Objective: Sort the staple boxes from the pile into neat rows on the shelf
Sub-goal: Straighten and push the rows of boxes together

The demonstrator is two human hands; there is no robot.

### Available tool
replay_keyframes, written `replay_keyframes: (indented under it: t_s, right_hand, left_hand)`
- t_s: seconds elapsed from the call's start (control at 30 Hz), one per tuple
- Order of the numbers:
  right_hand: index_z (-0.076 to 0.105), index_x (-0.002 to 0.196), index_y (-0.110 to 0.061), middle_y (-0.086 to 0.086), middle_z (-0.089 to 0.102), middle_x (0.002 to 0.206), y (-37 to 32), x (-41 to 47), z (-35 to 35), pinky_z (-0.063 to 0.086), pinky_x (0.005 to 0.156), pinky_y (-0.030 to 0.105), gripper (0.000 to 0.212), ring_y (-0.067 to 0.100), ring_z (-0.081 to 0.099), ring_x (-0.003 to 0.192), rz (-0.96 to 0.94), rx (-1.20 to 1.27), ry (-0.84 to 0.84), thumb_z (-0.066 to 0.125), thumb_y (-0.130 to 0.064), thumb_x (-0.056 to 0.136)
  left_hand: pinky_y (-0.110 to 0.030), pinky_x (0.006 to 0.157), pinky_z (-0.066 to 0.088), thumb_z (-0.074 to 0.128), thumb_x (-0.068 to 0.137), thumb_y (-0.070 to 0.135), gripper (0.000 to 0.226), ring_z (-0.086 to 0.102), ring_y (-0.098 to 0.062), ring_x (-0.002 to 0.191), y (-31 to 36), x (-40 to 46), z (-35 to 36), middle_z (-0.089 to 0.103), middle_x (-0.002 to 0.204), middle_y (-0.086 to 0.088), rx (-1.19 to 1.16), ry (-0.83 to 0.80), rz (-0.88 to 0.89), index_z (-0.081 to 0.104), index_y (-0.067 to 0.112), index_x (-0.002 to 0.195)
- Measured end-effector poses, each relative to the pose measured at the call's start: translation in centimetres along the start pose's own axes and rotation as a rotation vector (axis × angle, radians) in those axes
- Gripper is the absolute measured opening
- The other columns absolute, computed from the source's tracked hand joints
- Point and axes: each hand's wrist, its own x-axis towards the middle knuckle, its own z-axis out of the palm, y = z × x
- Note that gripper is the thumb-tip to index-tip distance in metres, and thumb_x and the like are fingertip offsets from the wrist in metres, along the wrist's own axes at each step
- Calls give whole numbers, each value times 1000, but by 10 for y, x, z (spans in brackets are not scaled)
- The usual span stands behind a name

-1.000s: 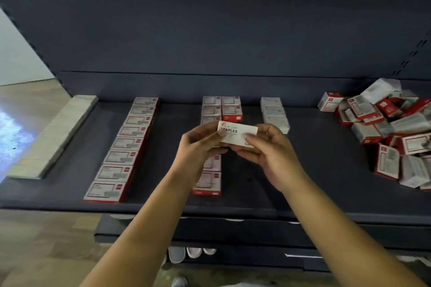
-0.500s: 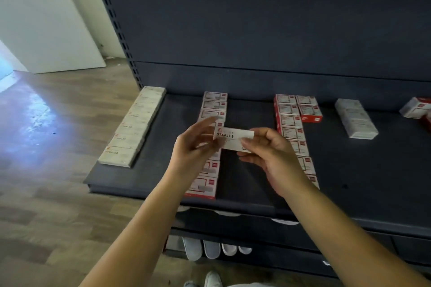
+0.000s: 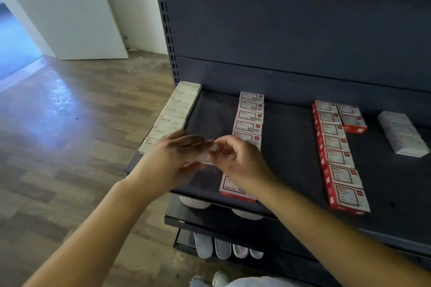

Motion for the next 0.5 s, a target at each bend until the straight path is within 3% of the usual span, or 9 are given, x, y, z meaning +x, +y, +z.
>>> replay_keyframes:
  t_s: [0.1,0.17,0.23,0.3,0.37,0.43,0.5]
  right_hand:
    - [59,117,-9,6,57,116,-5,2,17,42,90,36,38,22,49,108,-183,-499,-126,52,-35,92]
    - [55,121,-7,6,53,122,-12,2,27,38,93,36,40,23,43,112,-259,-661,-173,46,-36,94]
    - [54,122,-8,6,51,124,-17,3,37,37,94,35,39,23,41,114,-311,-696,-197,45,-34,94]
    - [54,123,-8,6,51,125,-20,5,44,36,95,35,39,23,41,115,-334,-699,-210,45,-33,94]
    - [55,121,-7,6,51,125,-23,7,49,36,95,36,38,24,41,115,-345,-699,-220,46,-31,94]
    - [57,120,-7,6,52,124,-25,8,53,37,94,36,37,24,42,114,-357,-698,-225,46,-31,93]
    - [58,118,-7,7,54,121,-26,9,55,37,93,37,36,25,43,113,-368,-696,-227,48,-30,93]
  left_hand:
    - [-33,74,55,52,82,33,39,64,-21,93,-15,-28,-8,68,111,3,0,-105,-65,67,19,115]
    - [-33,75,56,50,81,32,40,64,-20,95,-23,-42,-13,68,112,3,28,-153,-90,67,16,114]
    - [-35,76,57,52,80,28,38,65,-21,96,-31,-53,-17,69,110,1,71,-181,-104,69,15,112]
    - [-40,76,57,68,75,15,35,66,-23,98,-42,-65,-20,69,111,0,101,-188,-124,71,16,110]
    - [-40,77,57,81,64,1,48,66,-23,100,-51,-78,-21,69,111,1,81,-211,-155,72,17,107]
    - [-39,77,57,84,61,1,47,66,-23,100,-57,-87,-19,69,110,1,76,-228,-160,73,17,104]
    - [-34,82,54,76,72,12,30,66,-24,100,-59,-91,-14,69,111,-2,68,-204,-140,73,15,102]
